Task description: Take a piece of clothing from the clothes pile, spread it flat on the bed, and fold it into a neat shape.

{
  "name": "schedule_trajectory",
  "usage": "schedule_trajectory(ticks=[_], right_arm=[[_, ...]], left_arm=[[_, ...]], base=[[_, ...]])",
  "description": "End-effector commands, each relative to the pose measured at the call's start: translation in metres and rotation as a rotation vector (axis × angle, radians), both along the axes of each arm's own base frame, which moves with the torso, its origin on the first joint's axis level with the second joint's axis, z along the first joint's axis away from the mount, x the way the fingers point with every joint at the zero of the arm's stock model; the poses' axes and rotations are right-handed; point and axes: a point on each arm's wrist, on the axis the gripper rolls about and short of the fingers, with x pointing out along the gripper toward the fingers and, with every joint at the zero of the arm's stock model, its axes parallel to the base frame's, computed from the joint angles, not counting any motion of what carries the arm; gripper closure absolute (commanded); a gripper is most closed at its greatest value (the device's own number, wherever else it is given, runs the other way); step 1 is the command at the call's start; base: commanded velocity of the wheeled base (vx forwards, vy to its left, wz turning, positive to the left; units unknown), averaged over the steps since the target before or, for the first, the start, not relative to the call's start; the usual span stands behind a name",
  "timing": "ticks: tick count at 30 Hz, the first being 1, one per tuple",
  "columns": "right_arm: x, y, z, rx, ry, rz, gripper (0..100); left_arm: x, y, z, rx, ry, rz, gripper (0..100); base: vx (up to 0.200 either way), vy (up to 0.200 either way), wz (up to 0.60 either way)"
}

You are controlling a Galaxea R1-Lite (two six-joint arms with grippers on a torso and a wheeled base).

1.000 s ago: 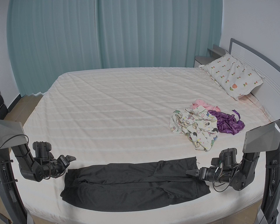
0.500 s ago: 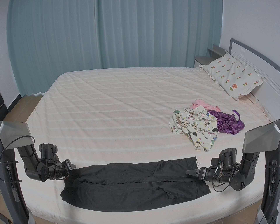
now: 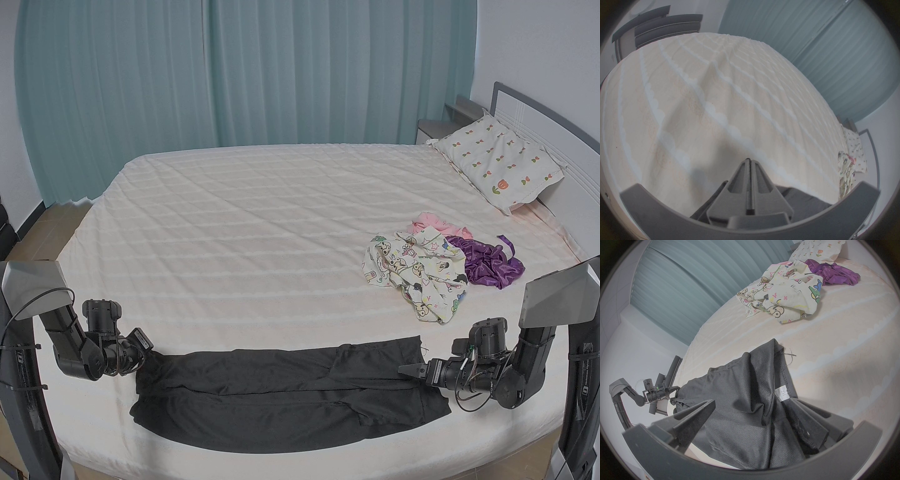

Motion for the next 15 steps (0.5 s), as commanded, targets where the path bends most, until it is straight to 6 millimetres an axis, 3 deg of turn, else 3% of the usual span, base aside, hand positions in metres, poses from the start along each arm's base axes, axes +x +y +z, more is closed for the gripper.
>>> schedule_trajectory(ticks=[1, 12, 13, 15], right_arm=[[0.001, 0.0, -0.001, 0.0, 0.0, 0.0, 0], [0.001, 0.0, -0.003, 0.0, 0.006, -0.001, 0], [0.001, 0.0, -0.003, -0.001, 0.006, 0.0, 0], [0.0, 0.0, -0.003, -0.003, 0.008, -0.001, 0]], left_arm=[[0.005, 0.007, 0.007, -0.004, -0.034, 0.027, 100], [0.003, 0.017, -0.001, -0.009, -0.013, 0.056, 100], [0.003, 0.017, -0.001, -0.011, -0.014, 0.056, 0], [0.003, 0.017, -0.001, -0.013, -0.015, 0.055, 0]], base=[[0.0, 0.0, 0.0], [0.0, 0.0, 0.0], [0.0, 0.0, 0.0], [0.0, 0.0, 0.0]])
